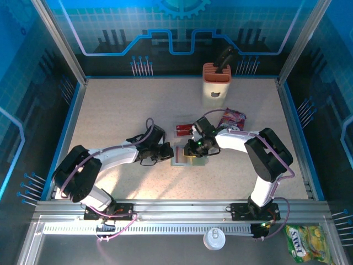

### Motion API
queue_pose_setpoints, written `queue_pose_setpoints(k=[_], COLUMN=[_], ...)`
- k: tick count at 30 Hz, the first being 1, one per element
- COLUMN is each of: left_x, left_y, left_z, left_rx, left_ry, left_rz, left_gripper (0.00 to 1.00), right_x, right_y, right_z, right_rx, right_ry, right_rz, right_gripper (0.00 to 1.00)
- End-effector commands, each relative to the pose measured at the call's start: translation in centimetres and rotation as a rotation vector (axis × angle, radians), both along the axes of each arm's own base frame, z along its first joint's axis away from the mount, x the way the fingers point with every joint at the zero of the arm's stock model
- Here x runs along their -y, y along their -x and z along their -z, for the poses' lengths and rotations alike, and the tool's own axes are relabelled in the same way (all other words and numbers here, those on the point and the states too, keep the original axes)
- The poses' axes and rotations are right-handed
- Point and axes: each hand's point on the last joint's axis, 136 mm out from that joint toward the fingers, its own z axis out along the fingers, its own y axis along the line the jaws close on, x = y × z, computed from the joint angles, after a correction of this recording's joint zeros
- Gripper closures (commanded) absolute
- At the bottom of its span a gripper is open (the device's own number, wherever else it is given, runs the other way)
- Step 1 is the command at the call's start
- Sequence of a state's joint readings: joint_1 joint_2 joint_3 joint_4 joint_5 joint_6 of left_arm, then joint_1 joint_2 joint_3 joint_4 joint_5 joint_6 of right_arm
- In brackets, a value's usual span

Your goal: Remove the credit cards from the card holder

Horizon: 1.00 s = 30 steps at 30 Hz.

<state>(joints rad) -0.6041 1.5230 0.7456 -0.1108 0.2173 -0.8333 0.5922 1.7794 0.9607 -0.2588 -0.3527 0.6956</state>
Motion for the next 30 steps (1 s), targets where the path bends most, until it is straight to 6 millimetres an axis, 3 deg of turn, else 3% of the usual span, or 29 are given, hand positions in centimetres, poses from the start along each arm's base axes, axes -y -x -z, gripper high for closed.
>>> queue_pose_setpoints(k=[1,8,22,30], left_x=[1.9,2.8,3.6,3.8], left_y=[-1.0,-1.3,-1.4,-1.3], left_z=[-1.6,-0.8,0.5,1.3], left_rx=[0.013,-0.008,-0.044,-0.070], left_ry=[0.077,0.100,0.133,0.140], left_rz=[0.015,0.015,0.013,0.011], left_gripper=[0.88,0.71,0.67,0.74], right_x=[0.7,0.8,0.8,0.8], right_y=[0.3,0.3,0.3,0.4], right_z=[0.1,0.1,0.2,0.2], right_rx=[-0.009,-0.015,-0.022,-0.028], right_ry=[-0.002,-0.017,-0.051,-0.064], right_rz=[0.007,0.017,0.031,0.034], right_gripper=[0.78,0.80,0.84,0.85])
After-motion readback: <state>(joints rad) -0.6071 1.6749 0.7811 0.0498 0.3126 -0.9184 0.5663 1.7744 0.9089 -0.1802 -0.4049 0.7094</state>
